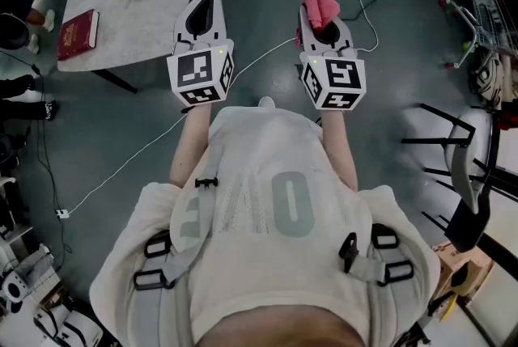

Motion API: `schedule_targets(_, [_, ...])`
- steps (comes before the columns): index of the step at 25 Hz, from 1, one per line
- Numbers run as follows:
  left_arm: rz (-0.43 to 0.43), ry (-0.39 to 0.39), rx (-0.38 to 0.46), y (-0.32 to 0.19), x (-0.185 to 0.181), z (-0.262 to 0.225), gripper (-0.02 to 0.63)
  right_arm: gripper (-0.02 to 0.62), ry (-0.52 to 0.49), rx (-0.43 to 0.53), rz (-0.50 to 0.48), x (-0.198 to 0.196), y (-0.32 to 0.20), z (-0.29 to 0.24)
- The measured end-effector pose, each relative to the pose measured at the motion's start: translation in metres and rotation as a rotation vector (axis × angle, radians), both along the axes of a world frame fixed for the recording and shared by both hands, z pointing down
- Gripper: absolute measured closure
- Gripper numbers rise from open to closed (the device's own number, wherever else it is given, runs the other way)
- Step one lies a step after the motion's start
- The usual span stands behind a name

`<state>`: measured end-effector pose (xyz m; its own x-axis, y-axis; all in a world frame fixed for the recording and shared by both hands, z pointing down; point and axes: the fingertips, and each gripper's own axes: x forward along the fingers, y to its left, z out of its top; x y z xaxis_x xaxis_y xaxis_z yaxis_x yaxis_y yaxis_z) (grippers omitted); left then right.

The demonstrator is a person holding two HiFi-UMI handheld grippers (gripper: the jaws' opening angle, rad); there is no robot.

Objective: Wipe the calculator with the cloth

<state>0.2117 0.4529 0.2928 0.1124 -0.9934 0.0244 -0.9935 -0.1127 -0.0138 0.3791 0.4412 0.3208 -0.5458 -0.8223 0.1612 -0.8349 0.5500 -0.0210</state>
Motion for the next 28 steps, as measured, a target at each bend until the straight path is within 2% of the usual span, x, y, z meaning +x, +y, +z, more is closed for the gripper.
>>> schedule_targets(4, [-0.016,0.013,0.032,-0.004,-0.005,-0.003,0.586,0.545,-0.039,-0.008,0.007,0.002,-0.008,-0.002])
schedule_targets(12, [-0.005,0.057,0.011,-0.022,-0.010,0.004,0.586,0.543,-0.029,-0.022,-0.045,-0.007,-0.025,0.002])
schedule_targets(19, [-0.013,0.094,0.003,-0.041,-0.011,0.011,0.586,0.543,0.017,0.005,-0.008,0.010,-0.049,-0.002])
schedule_targets(28, [-0.021,0.102,0.014,-0.065,-0.020,0.005,0.586,0.542,-0.023,0.016,0.050,0.029,-0.082,0.003])
